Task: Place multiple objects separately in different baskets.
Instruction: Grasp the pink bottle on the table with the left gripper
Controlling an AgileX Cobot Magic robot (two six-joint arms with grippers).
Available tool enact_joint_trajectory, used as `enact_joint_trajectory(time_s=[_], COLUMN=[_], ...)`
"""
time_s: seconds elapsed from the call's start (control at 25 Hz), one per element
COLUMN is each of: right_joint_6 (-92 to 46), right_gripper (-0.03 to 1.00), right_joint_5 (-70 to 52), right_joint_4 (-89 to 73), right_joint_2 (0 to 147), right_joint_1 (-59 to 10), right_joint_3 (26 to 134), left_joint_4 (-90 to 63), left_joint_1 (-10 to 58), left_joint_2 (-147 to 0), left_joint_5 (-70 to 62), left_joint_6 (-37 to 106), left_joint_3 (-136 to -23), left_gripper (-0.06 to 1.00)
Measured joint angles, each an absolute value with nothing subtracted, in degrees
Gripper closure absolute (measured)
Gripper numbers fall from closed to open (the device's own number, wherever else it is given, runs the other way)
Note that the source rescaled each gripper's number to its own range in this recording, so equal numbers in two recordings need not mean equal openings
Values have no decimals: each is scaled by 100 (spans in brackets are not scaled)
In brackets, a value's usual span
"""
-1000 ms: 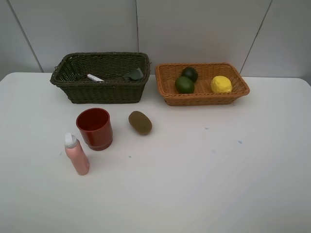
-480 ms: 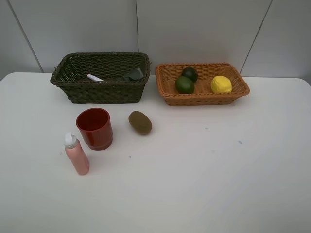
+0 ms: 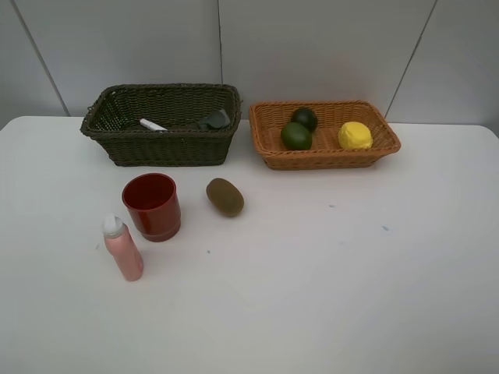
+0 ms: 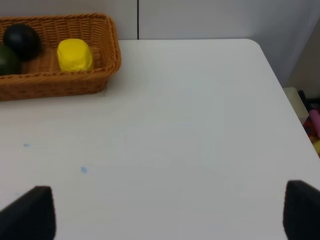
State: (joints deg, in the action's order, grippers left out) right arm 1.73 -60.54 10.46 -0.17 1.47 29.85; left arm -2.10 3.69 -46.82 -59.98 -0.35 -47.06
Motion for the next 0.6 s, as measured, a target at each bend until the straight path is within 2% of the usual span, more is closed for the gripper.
enact_joint_trajectory(time_s=[0.36, 0.6], right_joint_6=[173, 173], right_gripper=[-3, -3], right_joint_5=[-6054, -6054], right_joint_4=[1046, 1046], right_joint_2=[-17, -17], right_joint_1=[147, 147], right_joint_3=[2985, 2985], left_joint_4=[-405, -627], left_joint_1=[421, 941], left_joint_2=[-5626, -5646], left_joint_5=[-5702, -4908], left_joint_6=[-772, -1097], left_joint_3=[-4595, -3802], left_gripper=[-5, -5])
